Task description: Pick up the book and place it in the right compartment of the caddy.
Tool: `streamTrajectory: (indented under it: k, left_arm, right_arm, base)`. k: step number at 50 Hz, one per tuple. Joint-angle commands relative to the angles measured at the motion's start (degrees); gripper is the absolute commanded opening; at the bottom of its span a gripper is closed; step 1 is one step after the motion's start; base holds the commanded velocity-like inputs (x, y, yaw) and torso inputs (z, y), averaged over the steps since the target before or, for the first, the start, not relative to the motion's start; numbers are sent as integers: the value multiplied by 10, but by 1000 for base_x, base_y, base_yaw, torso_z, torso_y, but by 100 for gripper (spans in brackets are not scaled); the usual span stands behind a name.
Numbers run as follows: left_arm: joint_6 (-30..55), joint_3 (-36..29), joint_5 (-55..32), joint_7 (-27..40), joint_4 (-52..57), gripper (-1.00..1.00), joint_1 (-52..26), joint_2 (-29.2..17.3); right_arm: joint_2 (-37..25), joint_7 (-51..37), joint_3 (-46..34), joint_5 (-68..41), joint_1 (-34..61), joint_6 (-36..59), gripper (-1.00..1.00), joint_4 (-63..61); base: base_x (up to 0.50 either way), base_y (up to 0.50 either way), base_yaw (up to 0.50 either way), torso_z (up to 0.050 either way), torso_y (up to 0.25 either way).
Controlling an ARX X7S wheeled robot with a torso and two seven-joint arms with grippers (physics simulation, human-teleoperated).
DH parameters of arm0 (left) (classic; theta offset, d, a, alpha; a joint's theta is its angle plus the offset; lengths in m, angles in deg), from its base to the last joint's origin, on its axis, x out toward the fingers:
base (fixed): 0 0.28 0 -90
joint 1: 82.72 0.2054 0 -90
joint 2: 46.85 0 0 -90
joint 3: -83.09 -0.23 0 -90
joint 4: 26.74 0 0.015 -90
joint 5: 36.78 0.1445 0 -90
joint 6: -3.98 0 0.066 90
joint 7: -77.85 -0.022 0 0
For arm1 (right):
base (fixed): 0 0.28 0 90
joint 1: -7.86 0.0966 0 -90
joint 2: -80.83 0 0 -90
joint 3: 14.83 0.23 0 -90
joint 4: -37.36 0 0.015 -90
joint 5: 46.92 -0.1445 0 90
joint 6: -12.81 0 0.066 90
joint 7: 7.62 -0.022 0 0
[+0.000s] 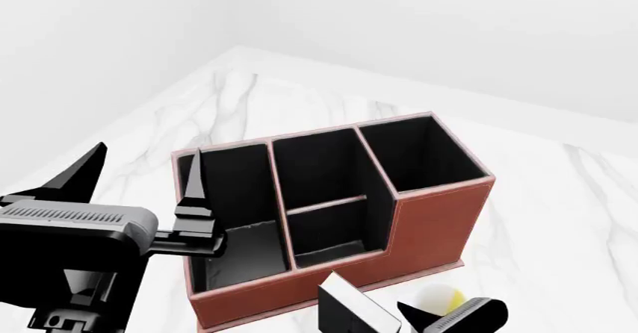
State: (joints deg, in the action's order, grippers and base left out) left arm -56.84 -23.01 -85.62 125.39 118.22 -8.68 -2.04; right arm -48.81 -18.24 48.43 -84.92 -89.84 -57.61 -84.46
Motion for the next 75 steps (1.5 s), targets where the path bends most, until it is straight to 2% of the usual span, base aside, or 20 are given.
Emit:
streamTrajectory:
  k: [1,23,24,49,75]
  left_arm:
    - [-1,-2,-1,2,0,100,-1,-2]
    - [-5,-5,-2,4,0,100,-1,-6]
    - [-5,-5,-2,4,0,100,-1,-6]
    - [-9,-11,1,6,-3,100,-3,-7]
    - [-12,-12,-7,11,-2,100,-6,-12]
  right_arm:
    - [6,4,-9,6,-1,-2,100,13]
    - [8,2,-9,-3,0,-1,100,15]
    - [10,-3,-6,-4,-1,-2,-100,16]
    - [1,5,-9,-5,-2,-9,-100,-2]
    - [-86,-89,62,-88,26,52,-100,-183]
  base:
    - [0,0,0,0,0]
    - [0,0,0,0,0]
    - [0,0,0,0,0]
    - [0,0,0,0,0]
    - [0,0,0,0,1]
